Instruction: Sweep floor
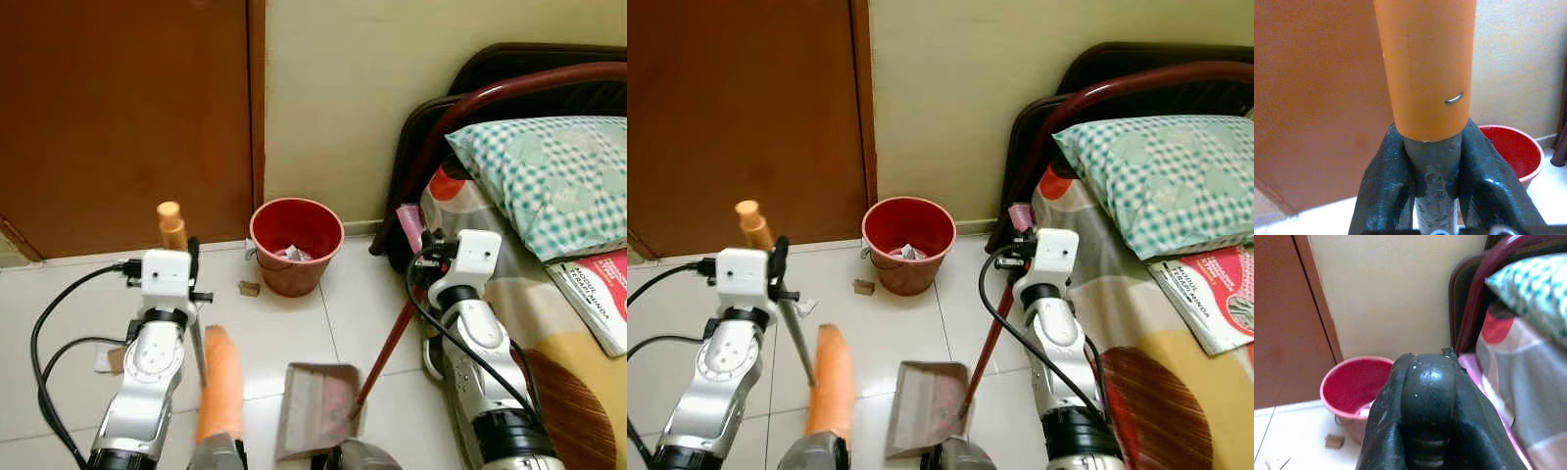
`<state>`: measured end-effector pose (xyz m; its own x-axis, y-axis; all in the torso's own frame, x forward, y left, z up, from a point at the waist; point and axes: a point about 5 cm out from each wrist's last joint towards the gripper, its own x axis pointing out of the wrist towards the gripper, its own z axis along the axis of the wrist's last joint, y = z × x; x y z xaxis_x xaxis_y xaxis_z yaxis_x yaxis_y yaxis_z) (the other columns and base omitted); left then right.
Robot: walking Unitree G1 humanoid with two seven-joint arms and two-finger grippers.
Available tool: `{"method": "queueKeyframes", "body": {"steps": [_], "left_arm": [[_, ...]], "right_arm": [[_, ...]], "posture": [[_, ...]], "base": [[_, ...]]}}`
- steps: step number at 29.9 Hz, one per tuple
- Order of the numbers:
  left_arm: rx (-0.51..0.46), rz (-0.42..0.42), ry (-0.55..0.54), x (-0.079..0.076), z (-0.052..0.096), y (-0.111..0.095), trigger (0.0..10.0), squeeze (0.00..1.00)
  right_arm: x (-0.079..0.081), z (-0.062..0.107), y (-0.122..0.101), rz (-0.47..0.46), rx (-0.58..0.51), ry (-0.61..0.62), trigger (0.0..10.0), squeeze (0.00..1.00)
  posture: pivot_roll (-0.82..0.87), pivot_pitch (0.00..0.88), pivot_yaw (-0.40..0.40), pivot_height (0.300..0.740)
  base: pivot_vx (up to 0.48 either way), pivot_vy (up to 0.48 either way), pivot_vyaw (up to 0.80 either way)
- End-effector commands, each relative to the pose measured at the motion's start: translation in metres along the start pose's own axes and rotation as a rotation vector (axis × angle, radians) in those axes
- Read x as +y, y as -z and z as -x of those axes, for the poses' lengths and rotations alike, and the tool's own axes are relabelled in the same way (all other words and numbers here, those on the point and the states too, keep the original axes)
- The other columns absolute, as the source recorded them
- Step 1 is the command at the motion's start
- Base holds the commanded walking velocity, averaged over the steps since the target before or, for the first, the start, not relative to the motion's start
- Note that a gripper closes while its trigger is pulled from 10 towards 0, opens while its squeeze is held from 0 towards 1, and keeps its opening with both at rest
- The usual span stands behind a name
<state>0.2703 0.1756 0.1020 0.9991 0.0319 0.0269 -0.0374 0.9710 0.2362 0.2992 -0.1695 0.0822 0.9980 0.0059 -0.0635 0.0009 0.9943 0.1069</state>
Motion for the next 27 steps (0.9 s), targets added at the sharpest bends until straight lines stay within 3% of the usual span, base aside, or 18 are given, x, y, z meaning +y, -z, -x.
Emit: {"method": "queueKeyframes", "body": {"steps": [1, 12, 19, 22, 27], "left_arm": [[-0.02, -0.084, 0.003, 0.006, -0.004, -0.009, 10.0, 0.0], [-0.086, -0.066, 0.073, -0.001, -0.015, -0.035, 10.0, 0.0], [-0.181, -0.052, 0.166, -0.015, -0.022, -0.059, 10.0, 0.0], [-0.207, -0.052, 0.161, -0.014, -0.025, -0.067, 10.0, 0.0], [-0.295, -0.056, 0.107, -0.001, -0.033, -0.091, 10.0, 0.0]], "right_arm": [[0.0, -0.005, -0.011, 0.006, -0.057, 0.01, 10.0, 0.0], [0.0, -0.011, -0.005, 0.018, -0.035, 0.01, 10.0, 0.0], [0.004, -0.013, -0.004, 0.037, -0.037, 0.006, 10.0, 0.0], [0.005, -0.014, -0.004, 0.036, -0.038, 0.005, 10.0, 0.0], [0.006, -0.015, -0.005, 0.035, -0.043, 0.006, 10.0, 0.0]], "posture": [[0.08, 0.149, -0.067, 0.74], [0.09, 0.131, -0.066, 0.74], [0.1, 0.111, -0.065, 0.74], [0.1, 0.105, -0.062, 0.74], [0.1, 0.108, -0.056, 0.74]], "base": [[0.0, 0.0, 0.0], [0.0, 0.0, 0.0], [0.0, 0.0, 0.0], [0.0, 0.0, 0.0], [0.0, 0.0, 0.0]]}}
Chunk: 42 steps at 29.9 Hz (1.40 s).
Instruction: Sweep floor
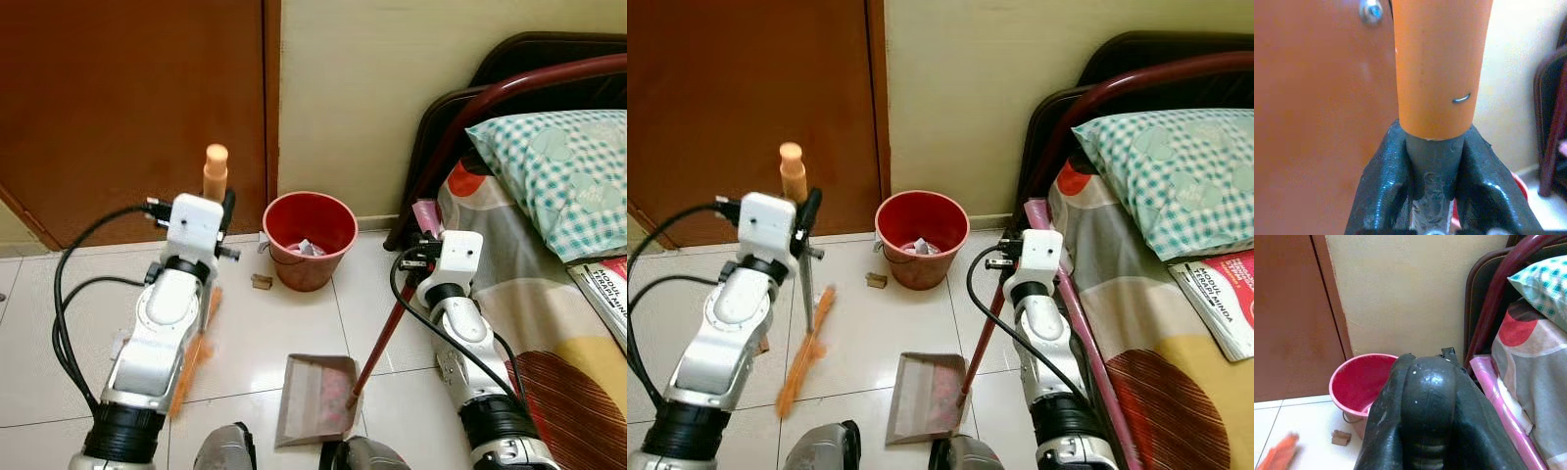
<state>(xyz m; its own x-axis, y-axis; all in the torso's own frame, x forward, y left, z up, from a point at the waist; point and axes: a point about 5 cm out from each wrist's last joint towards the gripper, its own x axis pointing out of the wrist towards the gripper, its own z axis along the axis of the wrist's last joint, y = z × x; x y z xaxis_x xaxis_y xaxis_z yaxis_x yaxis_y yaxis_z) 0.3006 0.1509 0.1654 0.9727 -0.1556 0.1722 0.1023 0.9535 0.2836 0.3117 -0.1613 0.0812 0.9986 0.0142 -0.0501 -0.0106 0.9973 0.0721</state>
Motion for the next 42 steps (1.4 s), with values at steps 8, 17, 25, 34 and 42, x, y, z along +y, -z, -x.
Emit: {"method": "queueKeyframes", "body": {"steps": [8, 17, 25, 34, 42], "left_arm": [[-0.179, -0.138, -0.196, 0.065, -0.017, -0.044, 10.0, 0.0], [-0.093, -0.167, -0.345, 0.108, -0.007, -0.022, 10.0, 0.0], [0.052, -0.183, -0.354, 0.122, 0.002, 0.018, 10.0, 0.0], [0.267, -0.1, -0.196, 0.096, -0.009, 0.075, 10.0, 0.0], [0.303, -0.002, 0.01, 0.055, -0.026, 0.084, 10.0, 0.0]], "right_arm": [[0.0, -0.003, -0.005, 0.002, -0.042, 0.012, 10.0, 0.0], [-0.002, -0.002, -0.005, -0.008, -0.048, 0.017, 10.0, 0.0], [-0.003, -0.002, -0.005, -0.009, -0.049, 0.012, 10.0, 0.0], [0.001, -0.004, -0.007, -0.014, -0.048, -0.008, 10.0, 0.0], [-0.001, -0.006, -0.01, -0.008, -0.053, -0.009, 10.0, 0.0]], "posture": [[0.1, 0.113, -0.045, 0.74], [0.09, 0.121, -0.045, 0.74], [0.08, 0.125, -0.057, 0.74], [0.06, 0.118, -0.068, 0.74], [0.04, 0.113, -0.069, 0.74]], "base": [[0.0, 0.0, 0.0], [0.0, 0.0, 0.0], [0.0, 0.0, 0.0], [0.0, 0.0, 0.0], [0.0, 0.0, 0.0]]}}
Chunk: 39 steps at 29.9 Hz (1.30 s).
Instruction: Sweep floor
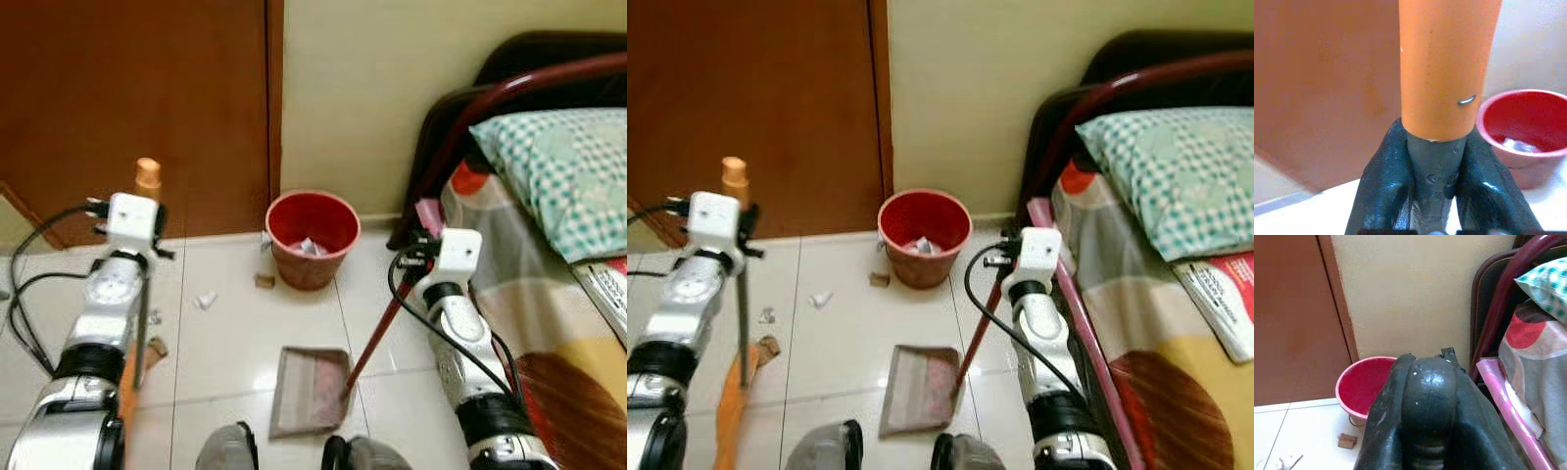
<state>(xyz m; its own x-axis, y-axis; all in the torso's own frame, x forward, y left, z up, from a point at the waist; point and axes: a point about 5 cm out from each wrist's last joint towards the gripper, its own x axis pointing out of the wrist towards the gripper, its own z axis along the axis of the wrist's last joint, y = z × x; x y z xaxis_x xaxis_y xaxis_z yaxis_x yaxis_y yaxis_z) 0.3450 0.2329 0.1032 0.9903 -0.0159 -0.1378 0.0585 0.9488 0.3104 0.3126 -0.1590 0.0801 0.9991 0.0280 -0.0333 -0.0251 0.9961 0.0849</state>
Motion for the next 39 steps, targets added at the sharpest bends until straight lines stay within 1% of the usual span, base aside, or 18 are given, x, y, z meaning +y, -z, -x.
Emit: {"method": "queueKeyframes", "body": {"steps": [1, 2, 3, 7, 8, 9, 10, 11, 13, 15, 16, 19, 21, 25, 31, 34, 37, 39], "left_arm": [[-0.041, 0.024, 0.068, -0.012, -0.005, -0.008, 10.0, 0.0], [-0.047, 0.03, 0.088, -0.016, -0.005, -0.01, 10.0, 0.0], [-0.063, 0.04, 0.149, -0.029, -0.005, -0.012, 10.0, 0.0], [-0.092, 0.018, 0.247, -0.047, -0.001, -0.017, 10.0, 0.0], [-0.112, 0.015, 0.295, -0.056, 0.002, -0.023, 10.0, 0.0], [-0.112, 0.015, 0.295, -0.056, 0.002, -0.023, 10.0, 0.0], [-0.132, 0.0, 0.349, -0.066, 0.007, -0.029, 10.0, 0.0], [-0.141, -0.006, 0.368, -0.068, 0.008, -0.031, 10.0, 0.0], [-0.161, 0.005, 0.394, -0.072, 0.013, -0.036, 10.0, 0.0], [-0.182, 0.066, 0.499, -0.083, 0.022, -0.04, 10.0, 0.0], [-0.199, 0.076, 0.551, -0.09, 0.029, -0.042, 10.0, 0.0], [-0.215, 0.097, 0.587, -0.095, 0.035, -0.045, 10.0, 0.0], [-0.232, 0.115, 0.643, -0.102, 0.042, -0.051, 10.0, 0.0], [-0.254, 0.127, 0.685, -0.108, 0.048, -0.063, 10.0, 0.0], [-0.271, 0.166, 0.695, -0.109, 0.051, -0.074, 10.0, 0.0], [-0.303, 0.207, 0.644, -0.102, 0.049, -0.086, 10.0, 0.0], [-0.316, 0.245, 0.608, -0.097, 0.046, -0.092, 10.0, 0.0], [-0.345, 0.303, 0.542, -0.086, 0.042, -0.102, 10.0, 0.0]], "right_arm": [[-0.003, -0.005, -0.012, 0.005, -0.038, 0.006, 10.0, 0.0], [-0.004, -0.006, -0.013, 0.006, -0.039, 0.007, 10.0, 0.0], [-0.005, -0.008, -0.015, 0.012, -0.044, 0.011, 10.0, 0.0], [-0.006, -0.011, -0.019, 0.031, -0.052, 0.024, 10.0, 0.0], [-0.007, -0.013, -0.023, 0.039, -0.06, 0.03, 10.0, 0.0], [-0.007, -0.013, -0.023, 0.039, -0.06, 0.03, 10.0, 0.0], [-0.007, -0.015, -0.028, 0.065, -0.067, 0.032, 10.0, 0.0], [-0.007, -0.016, -0.029, 0.074, -0.068, 0.031, 10.0, 0.0], [-0.006, -0.017, -0.03, 0.079, -0.068, 0.028, 10.0, 0.0], [-0.005, -0.019, -0.027, 0.091, -0.054, 0.029, 10.0, 0.0], [-0.004, -0.02, -0.025, 0.095, -0.039, 0.035, 10.0, 0.0], [0.0, -0.021, -0.024, 0.088, -0.038, 0.034, 10.0, 0.0], [0.008, -0.023, -0.024, 0.079, -0.033, 0.021, 10.0, 0.0], [0.017, -0.026, -0.022, 0.074, -0.027, 0.002, 10.0, 0.0], [0.024, -0.032, -0.025, 0.066, -0.037, -0.017, 10.0, 0.0], [0.031, -0.038, -0.03, 0.053, -0.051, -0.038, 10.0, 0.0], [0.034, -0.04, -0.032, 0.049, -0.055, -0.047, 10.0, 0.0], [0.04, -0.043, -0.032, 0.044, -0.055, -0.06, 10.0, 0.0]], "posture": [[0.04, 0.113, -0.069, 0.74], [0.04, 0.117, -0.07, 0.74], [0.04, 0.117, -0.07, 0.74], [0.03, 0.143, -0.072, 0.74], [0.04, 0.157, -0.079, 0.74], [0.04, 0.157, -0.079, 0.74], [0.04, 0.17, -0.089, 0.74], [0.04, 0.17, -0.089, 0.74], [0.04, 0.172, -0.095, 0.74], [0.04, 0.166, -0.1, 0.74], [0.04, 0.161, -0.098, 0.74], [0.05, 0.154, -0.096, 0.74], [0.04, 0.154, -0.093, 0.74], [0.04, 0.147, -0.091, 0.74], [0.05, 0.124, -0.087, 0.74], [0.05, 0.117, -0.083, 0.74], [0.05, 0.115, -0.084, 0.74], [0.05, 0.115, -0.084, 0.74]], "base": [[0.0, 0.0, 0.0], [0.0, 0.0, 0.0], [0.0, 0.0, 0.0], [0.0, 0.0, 0.0], [0.0, 0.0, 0.0], [0.0, 0.0, 0.0], [0.0, 0.0, 0.0], [0.0, 0.0, 0.0], [0.0, 0.0, 0.0], [0.0, 0.0, 0.0], [0.0, 0.0, 0.0], [0.0, 0.0, 0.0], [0.0, 0.0, 0.0], [0.0, 0.0, 0.0], [0.0, 0.0, 0.0], [0.0, 0.0, 0.0], [0.0, 0.0, 0.0], [0.0, 0.0, 0.0]]}}
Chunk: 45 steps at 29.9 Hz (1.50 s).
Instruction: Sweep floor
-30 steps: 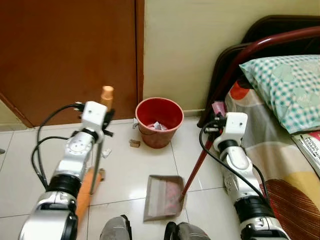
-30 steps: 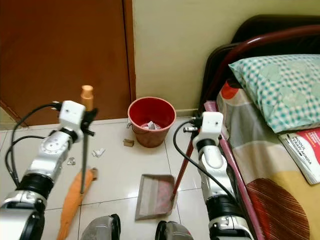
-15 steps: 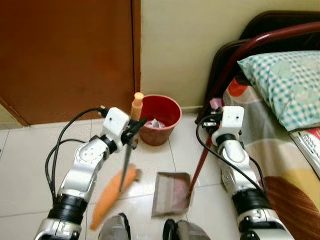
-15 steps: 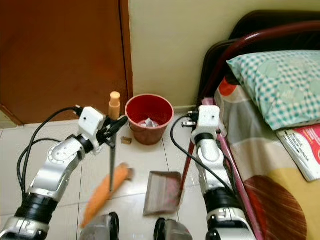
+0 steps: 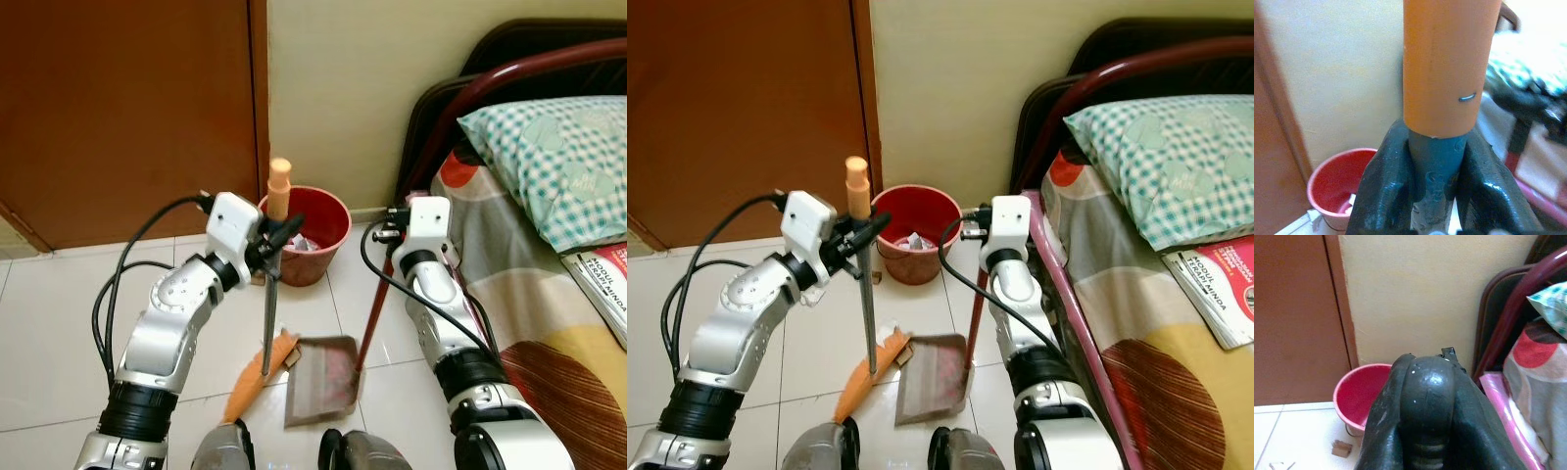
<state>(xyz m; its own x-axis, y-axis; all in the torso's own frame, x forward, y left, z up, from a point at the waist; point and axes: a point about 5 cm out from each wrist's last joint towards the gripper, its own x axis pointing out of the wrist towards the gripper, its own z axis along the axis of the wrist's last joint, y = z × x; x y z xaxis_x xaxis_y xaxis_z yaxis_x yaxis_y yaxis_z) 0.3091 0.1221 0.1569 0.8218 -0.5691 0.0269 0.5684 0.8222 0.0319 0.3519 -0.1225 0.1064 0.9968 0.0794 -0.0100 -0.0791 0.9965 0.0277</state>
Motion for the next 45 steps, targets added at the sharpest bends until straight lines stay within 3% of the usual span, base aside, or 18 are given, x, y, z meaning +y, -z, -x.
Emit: {"method": "queueKeyframes", "body": {"steps": [1, 6, 12, 18, 23, 31, 36, 45], "left_arm": [[-0.096, 0.032, -0.006, 0.0, -0.004, -0.021, 10.0, 0.0], [-0.197, 0.17, -0.153, 0.018, -0.003, -0.038, 10.0, 0.0], [-0.261, 0.209, -0.262, 0.033, 0.002, -0.048, 10.0, 0.0], [-0.288, 0.207, -0.315, 0.042, 0.006, -0.053, 10.0, 0.0], [-0.349, 0.108, -0.399, 0.063, 0.015, -0.073, 10.0, 0.0], [-0.389, 0.041, -0.474, 0.086, 0.03, -0.092, 10.0, 0.0], [-0.355, 0.027, -0.486, 0.09, 0.036, -0.084, 10.0, 0.0], [-0.169, -0.079, -0.484, 0.073, 0.054, -0.029, 10.0, 0.0]], "right_arm": [[0.002, -0.004, -0.008, -0.013, -0.035, -0.006, 10.0, 0.0], [0.018, -0.007, -0.005, -0.022, -0.024, -0.053, 10.0, 0.0], [0.026, -0.006, 0.002, -0.007, 0.009, -0.084, 10.0, 0.0], [0.022, -0.003, 0.01, 0.016, 0.028, -0.082, 10.0, 0.0], [0.0, 0.002, 0.013, 0.074, 0.032, -0.056, 10.0, 0.0], [-0.037, 0.02, 0.026, 0.109, 0.064, 0.009, 10.0, 0.0], [-0.048, 0.027, 0.03, 0.11, 0.07, 0.03, 10.0, 0.0], [-0.057, 0.042, 0.025, 0.0, 0.0, 0.047, 10.0, 0.0]], "posture": [[0.05, 0.115, -0.084, 0.74], [0.07, 0.111, -0.085, 0.74], [0.07, 0.112, -0.087, 0.74], [0.07, 0.114, -0.088, 0.74], [0.07, 0.115, -0.087, 0.74], [0.07, 0.113, -0.089, 0.74], [0.07, 0.108, -0.08, 0.74], [0.07, 0.089, -0.068, 0.74]], "base": [[0.0, 0.0, 0.0], [0.0, 0.0, 0.0], [0.0, 0.0, 0.0], [0.0, 0.0, 0.0], [0.0, 0.0, 0.0], [0.0, 0.0, 0.0], [0.0, 0.0, 0.0], [0.0, 0.0, 0.0]]}}
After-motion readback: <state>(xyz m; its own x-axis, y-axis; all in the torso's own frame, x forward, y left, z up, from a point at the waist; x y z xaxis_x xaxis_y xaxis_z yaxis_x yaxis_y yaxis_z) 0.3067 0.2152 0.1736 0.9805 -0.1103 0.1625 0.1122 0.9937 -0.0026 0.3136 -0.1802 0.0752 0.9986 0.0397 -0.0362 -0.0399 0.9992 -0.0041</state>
